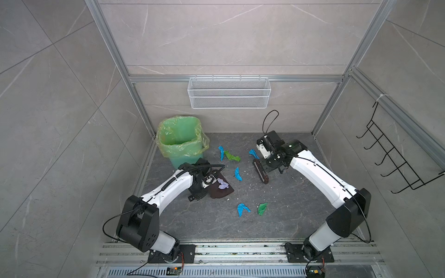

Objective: Sweep away the paper scraps from the table
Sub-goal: 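Sweep the blue scrap with the broom into the dustpan held by the left gripper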

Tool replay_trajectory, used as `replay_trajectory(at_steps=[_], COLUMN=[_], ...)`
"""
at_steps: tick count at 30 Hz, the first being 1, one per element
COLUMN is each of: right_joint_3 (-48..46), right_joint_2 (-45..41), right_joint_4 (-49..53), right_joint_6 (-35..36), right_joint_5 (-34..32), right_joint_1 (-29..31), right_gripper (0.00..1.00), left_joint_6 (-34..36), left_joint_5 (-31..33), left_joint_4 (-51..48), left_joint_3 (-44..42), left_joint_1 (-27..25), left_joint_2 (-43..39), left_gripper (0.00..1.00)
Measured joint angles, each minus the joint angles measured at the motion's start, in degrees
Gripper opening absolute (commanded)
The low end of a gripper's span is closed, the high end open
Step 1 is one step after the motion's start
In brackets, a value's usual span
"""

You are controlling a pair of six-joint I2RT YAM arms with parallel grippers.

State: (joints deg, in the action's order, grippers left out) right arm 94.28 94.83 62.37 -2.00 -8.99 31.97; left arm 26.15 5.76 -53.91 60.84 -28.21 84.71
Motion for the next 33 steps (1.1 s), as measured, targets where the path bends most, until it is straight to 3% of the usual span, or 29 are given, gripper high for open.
replay_trajectory(at_steps=[23,33], right_joint_3=[7.10,6.19], right_joint_2=[8.61,8.46], right_joint_4=[-1.29,-4.61], right_joint_6=[1.86,1.44], right_joint_5=[5.73,15.67], right_joint_1=[6.01,8.15], right_gripper=[0.00,0.00], left_joint_6=[0.22,0.22], left_joint_5=[-0.48,-1.38], left_joint_4=[0.42,0.46], left_joint_3=[0.44,0.98], left_joint_1=[0.00,0.02], left_joint_2=[6.29,7.06], left_gripper=[0.00,0.00])
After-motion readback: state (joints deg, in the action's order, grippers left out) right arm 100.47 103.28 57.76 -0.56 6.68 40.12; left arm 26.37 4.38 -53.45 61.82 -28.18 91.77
